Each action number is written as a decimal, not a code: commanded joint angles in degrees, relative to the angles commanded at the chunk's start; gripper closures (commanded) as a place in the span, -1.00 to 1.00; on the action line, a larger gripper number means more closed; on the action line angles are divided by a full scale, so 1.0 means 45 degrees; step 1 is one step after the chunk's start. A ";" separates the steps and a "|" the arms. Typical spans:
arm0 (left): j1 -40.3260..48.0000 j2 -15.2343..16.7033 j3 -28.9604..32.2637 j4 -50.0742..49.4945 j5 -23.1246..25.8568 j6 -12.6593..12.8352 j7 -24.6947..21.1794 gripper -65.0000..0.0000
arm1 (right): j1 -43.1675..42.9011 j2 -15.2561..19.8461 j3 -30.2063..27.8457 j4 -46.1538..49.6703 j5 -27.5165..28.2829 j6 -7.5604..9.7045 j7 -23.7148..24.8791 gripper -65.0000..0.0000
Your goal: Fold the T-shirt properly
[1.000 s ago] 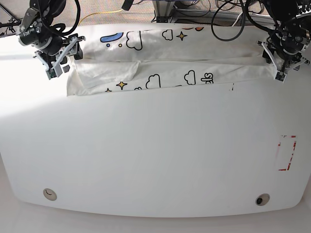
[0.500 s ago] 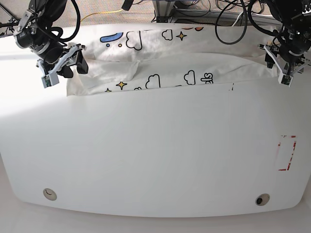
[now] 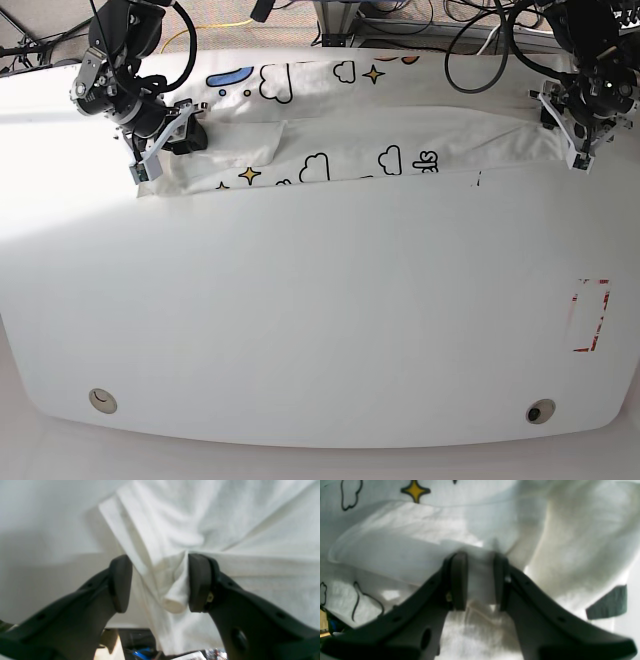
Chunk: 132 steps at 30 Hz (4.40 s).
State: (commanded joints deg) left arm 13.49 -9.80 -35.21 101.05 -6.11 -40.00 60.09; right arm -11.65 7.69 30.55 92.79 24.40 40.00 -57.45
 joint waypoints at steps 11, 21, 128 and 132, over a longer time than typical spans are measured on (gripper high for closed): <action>-0.1758 0.0000 0.1328 0.0938 -0.0117 0.0000 0.0899 0.00 | 0.0684 0.1328 -0.0078 -0.1680 0.0664 0.0000 0.1133 0.50; -0.1016 -0.0195 -0.0567 0.1915 -0.3888 0.0000 0.2891 0.00 | 0.0567 0.1368 -0.0098 -0.1641 0.0996 0.0000 0.1133 0.50; -0.2149 0.3145 0.8186 0.2344 -0.7267 0.0000 0.2755 -0.17 | 0.0410 0.0977 -0.0117 -0.1348 0.0996 0.0000 0.0879 0.51; -0.2071 0.2872 0.6584 0.2344 -0.7248 0.0000 0.2774 -0.16 | 0.0508 0.0977 -0.0098 -0.0098 0.1016 0.0000 0.0508 0.49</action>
State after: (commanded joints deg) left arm 4.18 3.12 -5.58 111.60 -38.73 -40.00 72.57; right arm -9.36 12.09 30.11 92.35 28.97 40.00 -55.16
